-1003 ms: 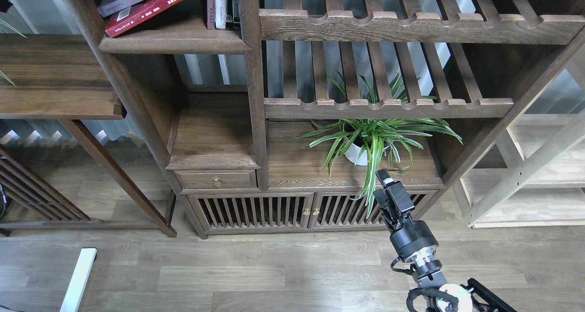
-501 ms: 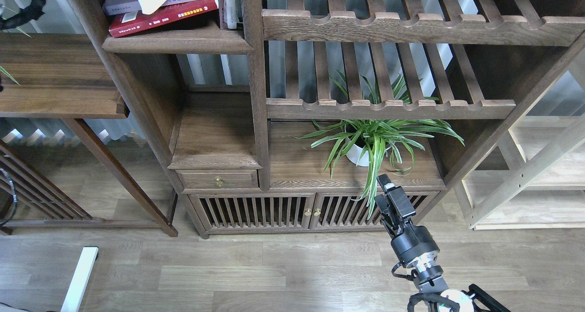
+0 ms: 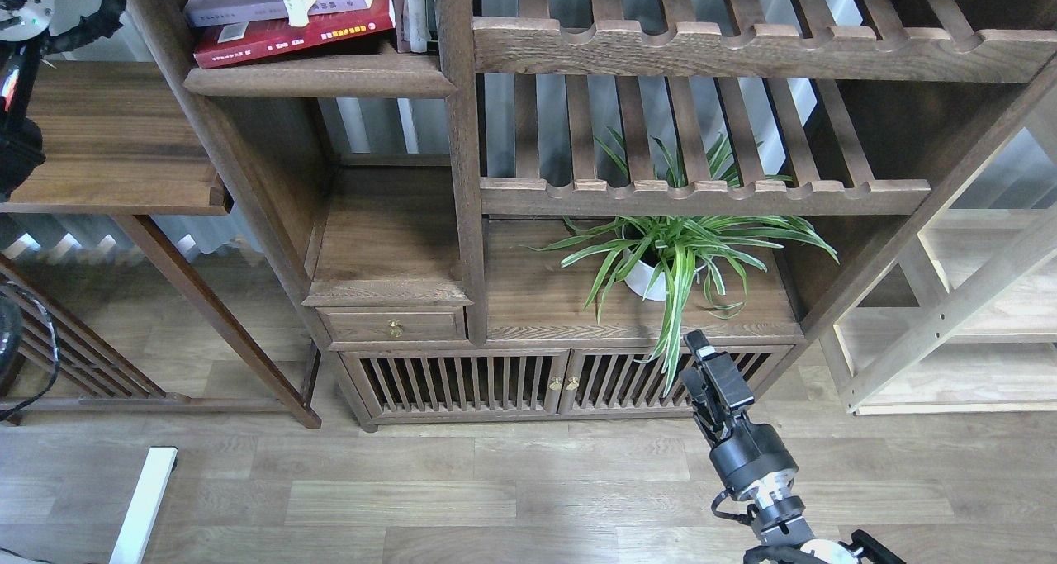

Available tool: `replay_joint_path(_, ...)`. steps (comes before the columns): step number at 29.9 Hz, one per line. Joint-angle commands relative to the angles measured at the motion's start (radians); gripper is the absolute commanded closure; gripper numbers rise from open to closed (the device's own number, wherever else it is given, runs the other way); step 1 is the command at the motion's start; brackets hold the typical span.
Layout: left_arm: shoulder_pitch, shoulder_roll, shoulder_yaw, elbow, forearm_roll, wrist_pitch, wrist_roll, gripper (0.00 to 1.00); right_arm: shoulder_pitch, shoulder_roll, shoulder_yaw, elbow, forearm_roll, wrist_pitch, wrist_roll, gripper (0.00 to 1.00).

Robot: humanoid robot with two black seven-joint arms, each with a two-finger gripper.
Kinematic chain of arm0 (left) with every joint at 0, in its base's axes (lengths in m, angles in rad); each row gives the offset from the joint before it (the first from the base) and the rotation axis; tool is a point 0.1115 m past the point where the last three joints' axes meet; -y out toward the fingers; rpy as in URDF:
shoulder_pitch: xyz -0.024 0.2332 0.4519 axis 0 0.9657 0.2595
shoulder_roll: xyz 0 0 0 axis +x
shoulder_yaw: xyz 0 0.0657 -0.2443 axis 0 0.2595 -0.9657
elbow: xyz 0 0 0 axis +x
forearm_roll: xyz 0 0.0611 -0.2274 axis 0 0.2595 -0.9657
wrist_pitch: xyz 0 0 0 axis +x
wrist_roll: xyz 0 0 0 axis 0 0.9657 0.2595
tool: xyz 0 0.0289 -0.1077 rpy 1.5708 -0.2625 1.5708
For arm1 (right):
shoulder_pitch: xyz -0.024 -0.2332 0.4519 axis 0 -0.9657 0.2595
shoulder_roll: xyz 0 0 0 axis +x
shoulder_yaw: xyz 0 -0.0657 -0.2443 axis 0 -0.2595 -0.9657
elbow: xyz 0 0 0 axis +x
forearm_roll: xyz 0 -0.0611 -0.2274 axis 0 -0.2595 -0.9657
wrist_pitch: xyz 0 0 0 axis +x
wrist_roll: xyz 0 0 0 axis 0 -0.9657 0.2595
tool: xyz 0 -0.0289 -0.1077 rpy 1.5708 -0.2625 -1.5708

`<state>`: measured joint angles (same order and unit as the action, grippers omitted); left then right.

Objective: Organize books on shelf
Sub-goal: 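Push the yellow book flat onto the top shelf with the left gripper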

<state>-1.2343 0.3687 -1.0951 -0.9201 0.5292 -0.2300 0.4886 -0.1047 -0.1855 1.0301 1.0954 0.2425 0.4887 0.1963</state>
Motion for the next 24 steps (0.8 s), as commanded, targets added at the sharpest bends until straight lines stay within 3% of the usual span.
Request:
replay_joint_path(1,0.003,0.001,0.011,0.0,0.0,0.001,0.0,0.78,-0.001,0.0,0.001,0.0,0.0,0.0,0.0,0.01)
replay_joint_path(4,0.006,-0.001,0.011,0.0,0.0,0.001,0.0,0.76,-0.003,0.0,-0.001,0.0,0.0,0.0,0.0,0.01)
replay_joint_path(12,0.012,0.002,0.017,0.0,0.0,0.003,0.0,0.57,-0.015,0.0,0.001,0.0,0.0,0.0,0.0,0.01)
replay_joint_path(24,0.01,0.018,0.006,-0.042,-0.003,0.0,0.0,0.56,-0.003,0.0,0.004,-0.023,0.015,0.0,-0.002,0.01)
